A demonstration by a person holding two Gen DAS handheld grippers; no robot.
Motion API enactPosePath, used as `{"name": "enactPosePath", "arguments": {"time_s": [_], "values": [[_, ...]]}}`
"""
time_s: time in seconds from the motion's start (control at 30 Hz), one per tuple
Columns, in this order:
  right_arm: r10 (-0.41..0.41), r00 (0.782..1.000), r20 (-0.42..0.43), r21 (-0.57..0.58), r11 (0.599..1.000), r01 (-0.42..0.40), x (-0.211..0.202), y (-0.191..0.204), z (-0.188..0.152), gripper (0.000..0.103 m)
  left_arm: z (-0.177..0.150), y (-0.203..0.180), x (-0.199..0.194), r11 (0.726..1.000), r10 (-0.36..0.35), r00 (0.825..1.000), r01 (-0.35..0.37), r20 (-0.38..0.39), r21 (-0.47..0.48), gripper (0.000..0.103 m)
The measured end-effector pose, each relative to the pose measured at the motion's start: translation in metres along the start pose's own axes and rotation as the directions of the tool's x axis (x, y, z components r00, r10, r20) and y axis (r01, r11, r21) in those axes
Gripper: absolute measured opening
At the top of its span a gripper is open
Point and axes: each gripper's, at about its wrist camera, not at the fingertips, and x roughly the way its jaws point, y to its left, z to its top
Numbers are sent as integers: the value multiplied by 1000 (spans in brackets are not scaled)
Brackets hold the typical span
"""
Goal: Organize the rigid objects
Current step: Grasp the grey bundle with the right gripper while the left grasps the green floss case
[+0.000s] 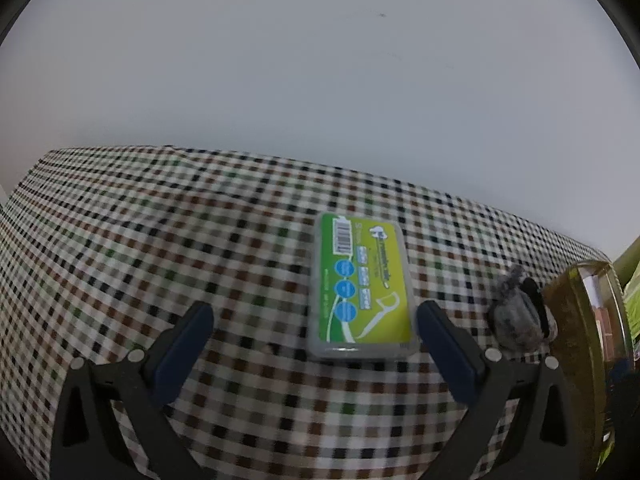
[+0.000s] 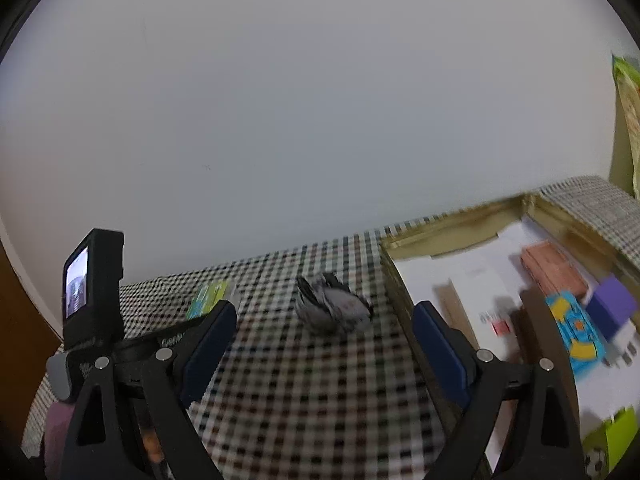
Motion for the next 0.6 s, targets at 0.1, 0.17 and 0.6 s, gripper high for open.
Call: {"name": "enactPosePath", "arguments": {"time_s": [0.1, 0.17, 0.6], "values": [[6, 1000, -16, -30, 1000, -7, 15, 8, 5, 86, 2, 11, 0, 1000, -9, 1000, 9, -3, -18, 102], [17, 998, -60, -36, 999, -19, 30, 12, 8, 76, 3, 17, -1, 1000, -6, 1000, 6, -1, -22, 102], [-45, 975, -215, -141, 990, 15, 91, 34, 11, 63, 0, 26, -11, 1000, -7, 1000, 7, -1, -18, 101]]}}
